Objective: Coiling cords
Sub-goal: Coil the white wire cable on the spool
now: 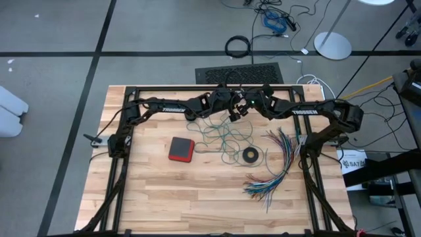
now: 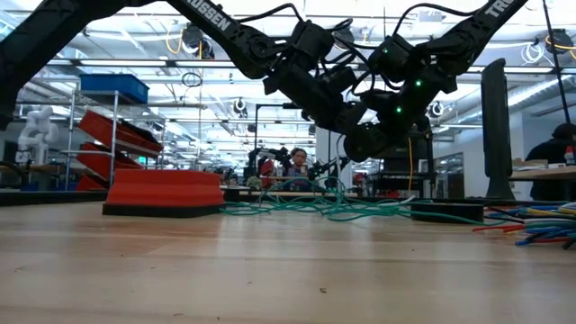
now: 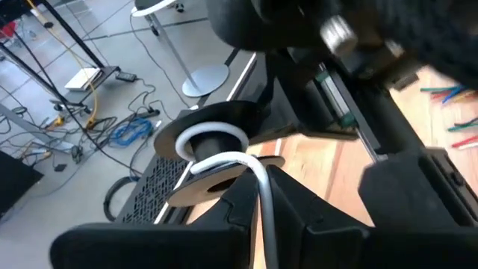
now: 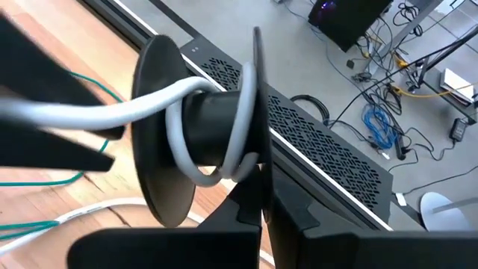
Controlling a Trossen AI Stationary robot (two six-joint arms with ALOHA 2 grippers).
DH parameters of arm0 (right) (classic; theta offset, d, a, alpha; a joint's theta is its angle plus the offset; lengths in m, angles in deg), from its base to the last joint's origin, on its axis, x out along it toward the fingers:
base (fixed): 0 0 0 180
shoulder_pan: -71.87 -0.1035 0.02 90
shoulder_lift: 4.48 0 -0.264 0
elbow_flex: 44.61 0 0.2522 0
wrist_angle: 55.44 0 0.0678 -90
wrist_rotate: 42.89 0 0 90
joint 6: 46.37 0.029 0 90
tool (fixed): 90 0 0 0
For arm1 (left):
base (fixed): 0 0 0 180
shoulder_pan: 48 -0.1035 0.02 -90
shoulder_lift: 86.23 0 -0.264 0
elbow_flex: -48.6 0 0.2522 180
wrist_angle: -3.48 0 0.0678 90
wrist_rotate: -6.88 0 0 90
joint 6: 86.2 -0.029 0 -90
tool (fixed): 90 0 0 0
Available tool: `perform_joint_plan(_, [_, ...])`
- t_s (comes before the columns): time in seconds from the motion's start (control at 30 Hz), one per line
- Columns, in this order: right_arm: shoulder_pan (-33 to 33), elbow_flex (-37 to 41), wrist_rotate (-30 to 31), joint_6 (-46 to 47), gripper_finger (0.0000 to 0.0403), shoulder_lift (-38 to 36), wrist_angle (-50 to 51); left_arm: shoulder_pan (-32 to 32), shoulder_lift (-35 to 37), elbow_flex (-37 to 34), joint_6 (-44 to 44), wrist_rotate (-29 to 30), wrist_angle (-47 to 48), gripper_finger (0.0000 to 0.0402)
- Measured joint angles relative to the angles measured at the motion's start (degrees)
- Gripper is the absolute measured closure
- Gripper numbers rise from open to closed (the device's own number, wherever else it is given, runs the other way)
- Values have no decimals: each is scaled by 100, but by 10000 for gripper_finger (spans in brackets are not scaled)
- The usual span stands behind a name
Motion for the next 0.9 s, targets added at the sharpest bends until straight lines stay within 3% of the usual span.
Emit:
perform_joint_plan(0.2, [2, 6, -134, 9, 402, 0, 26, 11, 2, 0, 424, -56, 77, 370])
perform_joint_plan(0.57, [-2, 310, -921, -94, 402, 0, -438, -10, 7, 0, 381, -1048, 383, 370])
perform_joint_plan(0.9, [14, 315, -1079, -352, 403, -22, -619, -82, 7, 0, 297, -1606, 341, 354])
